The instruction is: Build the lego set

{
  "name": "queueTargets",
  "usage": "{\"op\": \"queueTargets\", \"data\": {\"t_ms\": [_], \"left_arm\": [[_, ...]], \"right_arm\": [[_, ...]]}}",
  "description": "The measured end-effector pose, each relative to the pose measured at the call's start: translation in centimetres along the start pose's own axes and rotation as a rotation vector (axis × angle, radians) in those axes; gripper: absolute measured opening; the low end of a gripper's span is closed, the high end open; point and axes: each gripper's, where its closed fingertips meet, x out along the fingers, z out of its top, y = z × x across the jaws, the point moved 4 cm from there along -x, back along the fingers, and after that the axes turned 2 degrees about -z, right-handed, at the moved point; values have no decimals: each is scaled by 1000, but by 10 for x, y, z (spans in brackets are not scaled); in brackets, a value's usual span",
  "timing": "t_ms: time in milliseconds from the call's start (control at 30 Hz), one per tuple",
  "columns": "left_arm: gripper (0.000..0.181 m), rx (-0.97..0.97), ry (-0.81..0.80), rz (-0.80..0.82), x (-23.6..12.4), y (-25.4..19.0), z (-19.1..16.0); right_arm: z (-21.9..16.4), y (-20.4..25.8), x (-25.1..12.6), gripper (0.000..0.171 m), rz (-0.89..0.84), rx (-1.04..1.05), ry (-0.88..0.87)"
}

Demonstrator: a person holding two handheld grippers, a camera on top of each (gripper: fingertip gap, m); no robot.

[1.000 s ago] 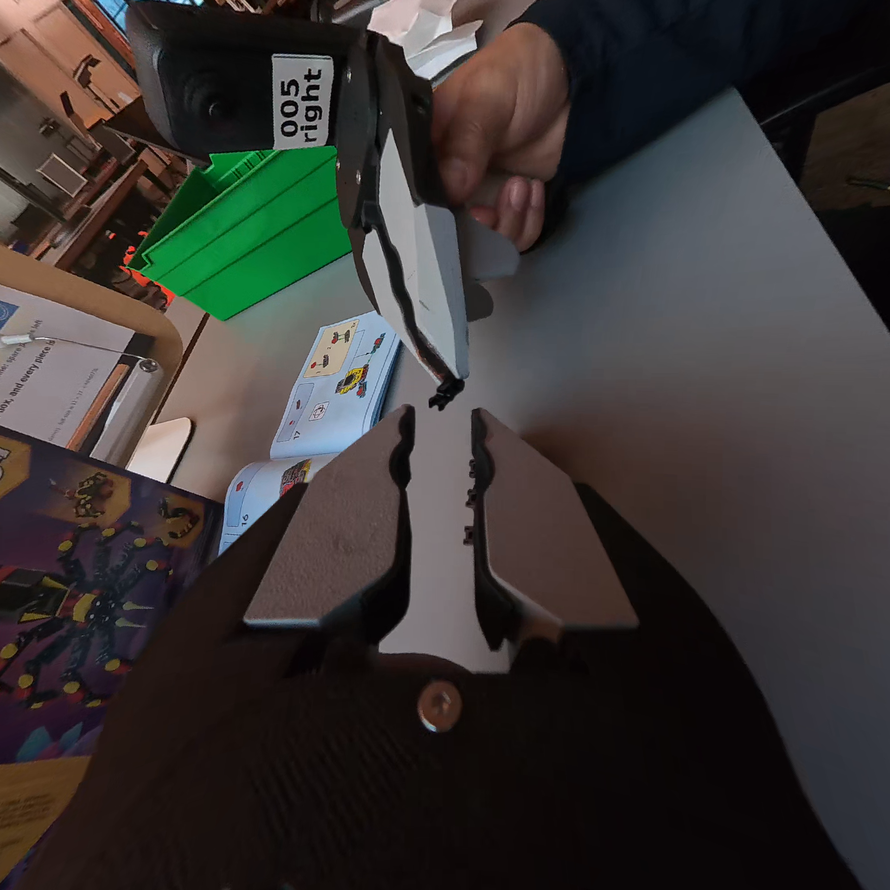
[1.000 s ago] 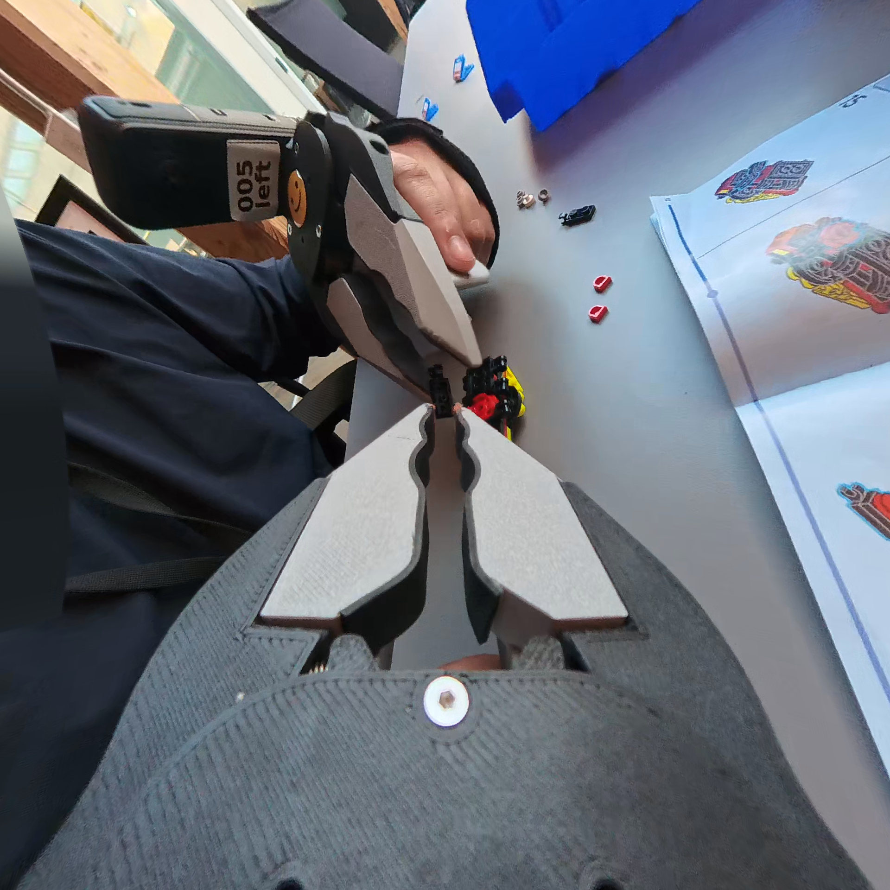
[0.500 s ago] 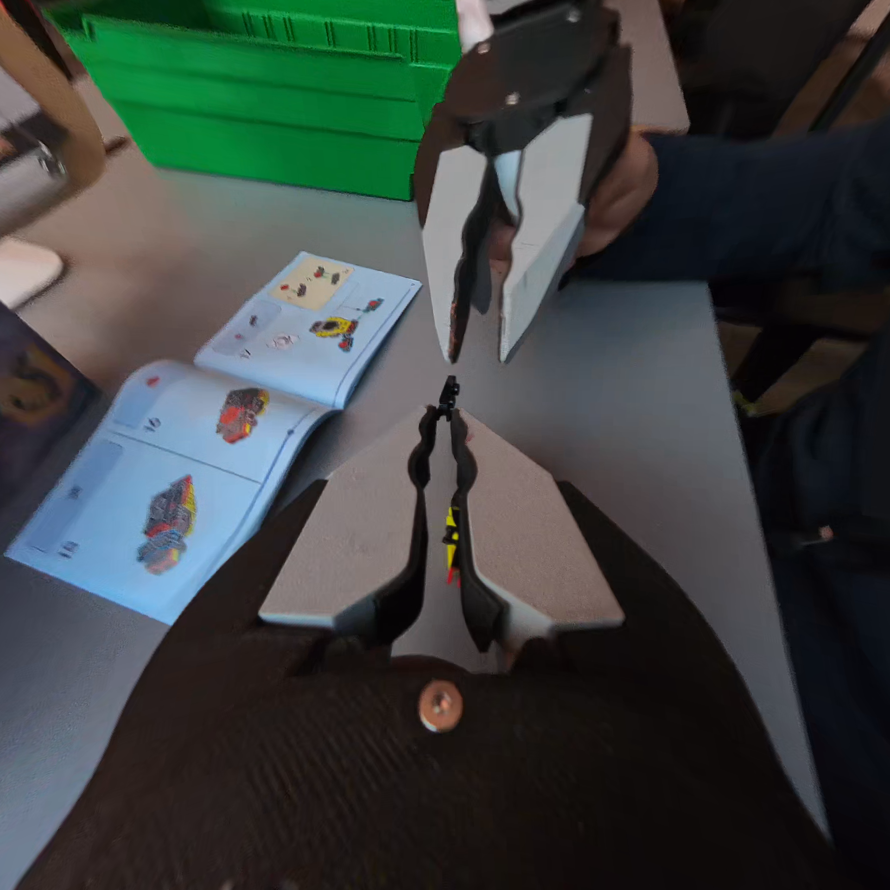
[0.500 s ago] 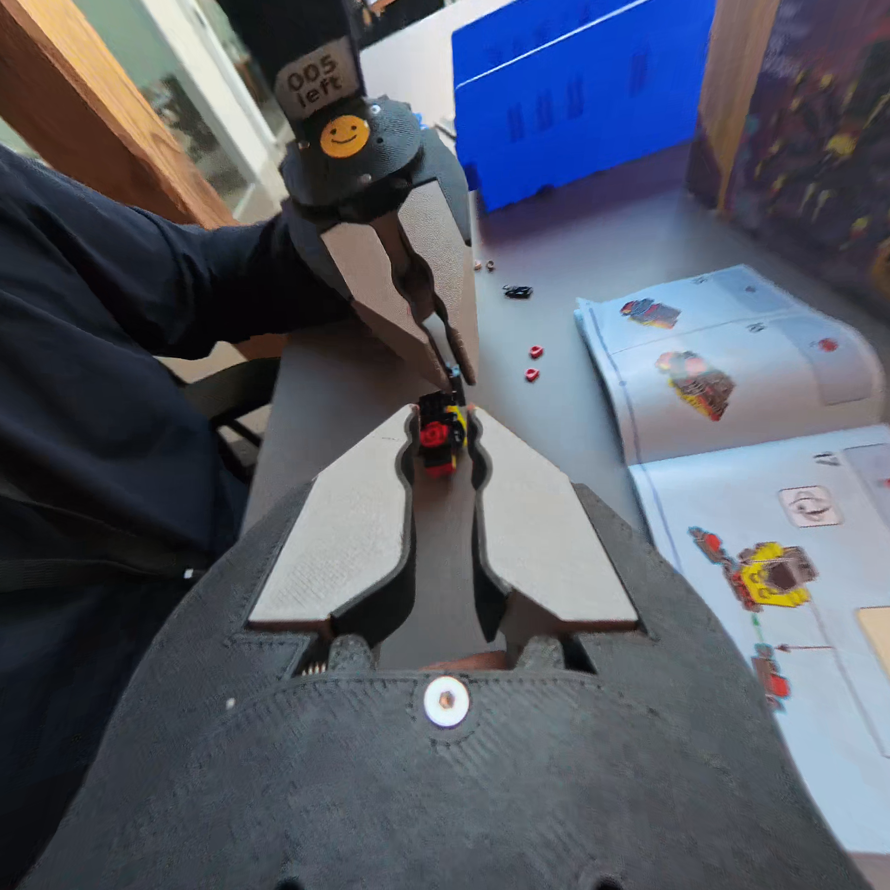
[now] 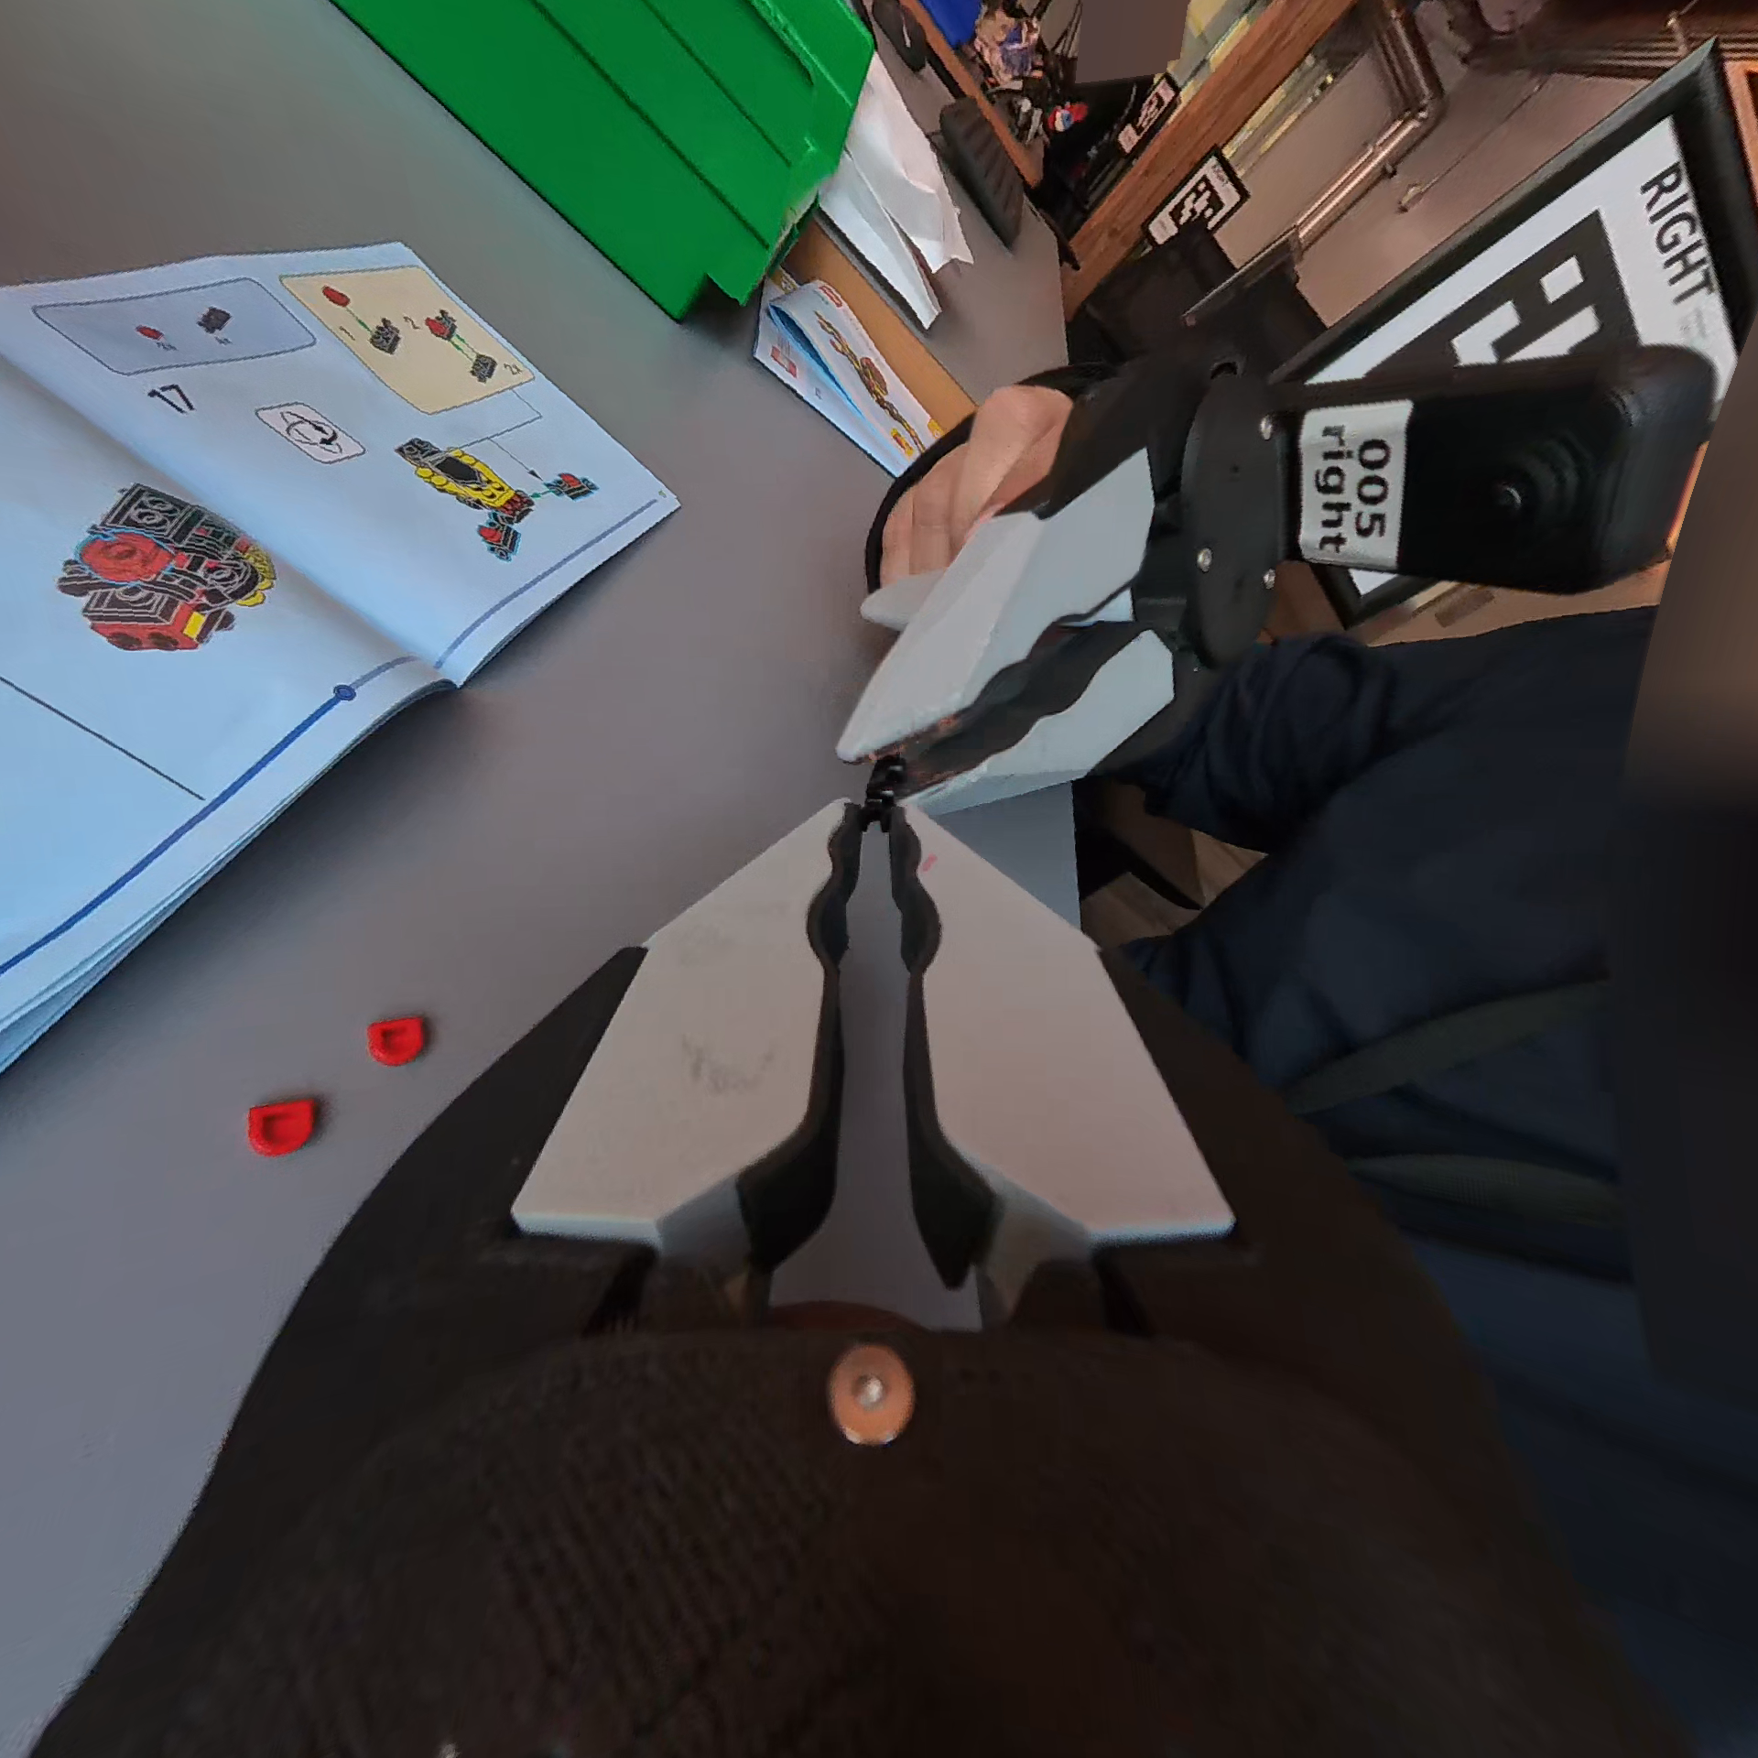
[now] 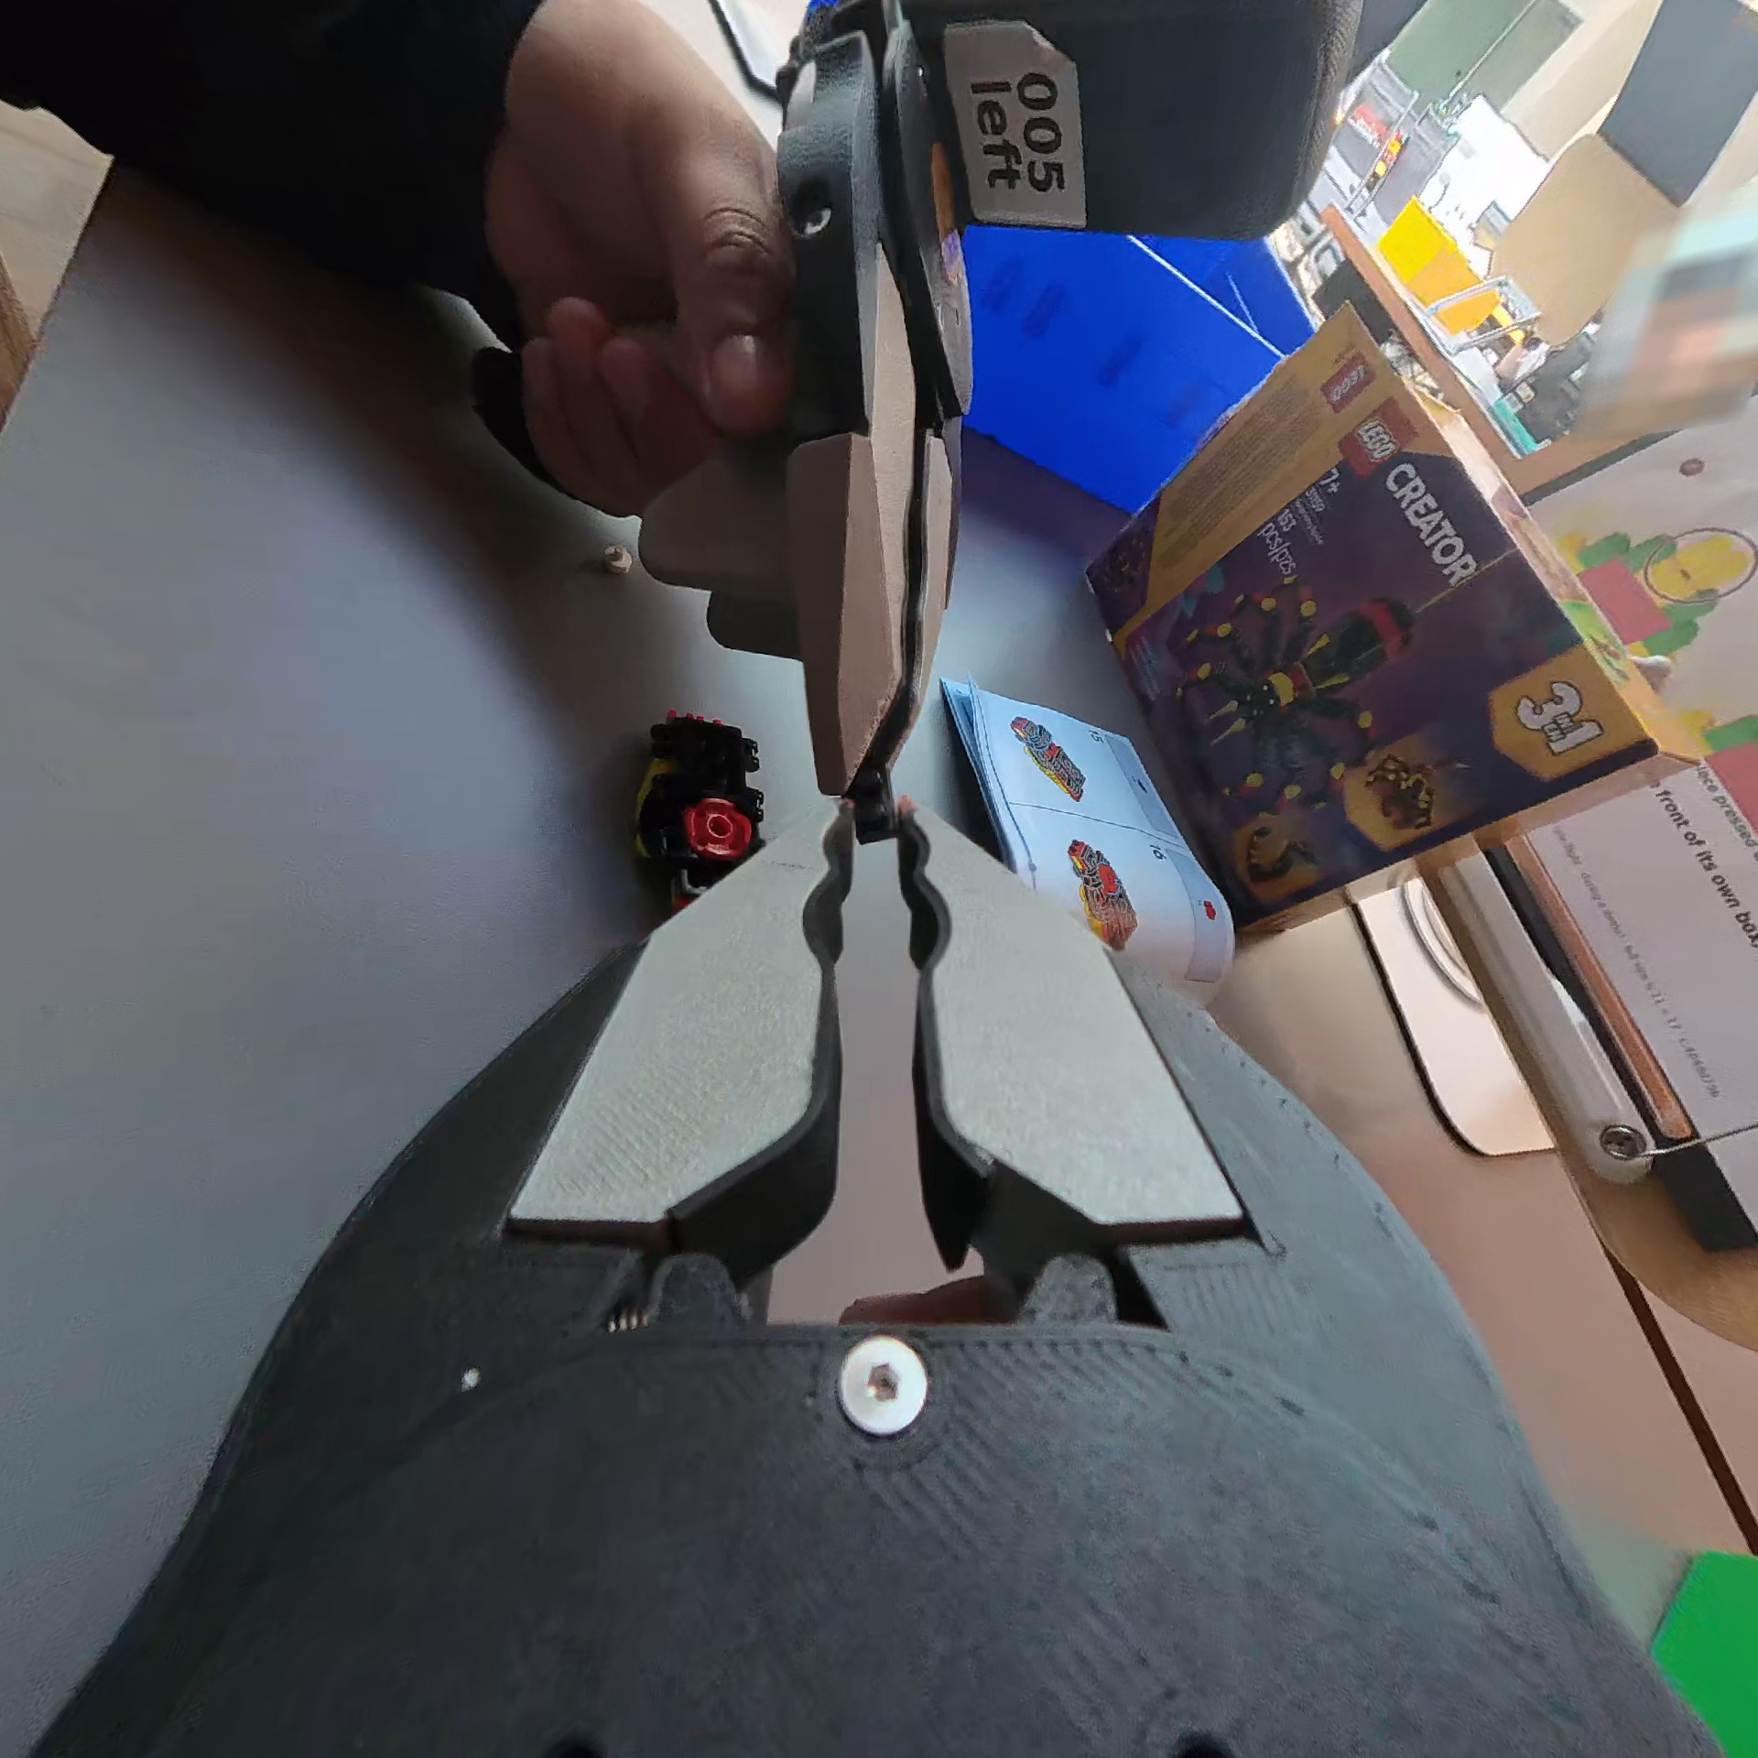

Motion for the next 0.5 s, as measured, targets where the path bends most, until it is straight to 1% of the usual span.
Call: {"op": "queueTargets", "data": {"t_ms": [233,333,367,500], "left_arm": [[4,-14,-8,-40,-2,-2,2],[8,36,-30,20,-9,6,6],[12,50,-43,52,-14,10,9],[13,117,-110,189,-33,24,21]], "right_arm": [[1,1,-1,5,-22,-39,2],[-10,-6,1,5,12,72,43],[-17,-8,2,5,41,130,76],[-53,-10,6,5,176,358,238]]}}
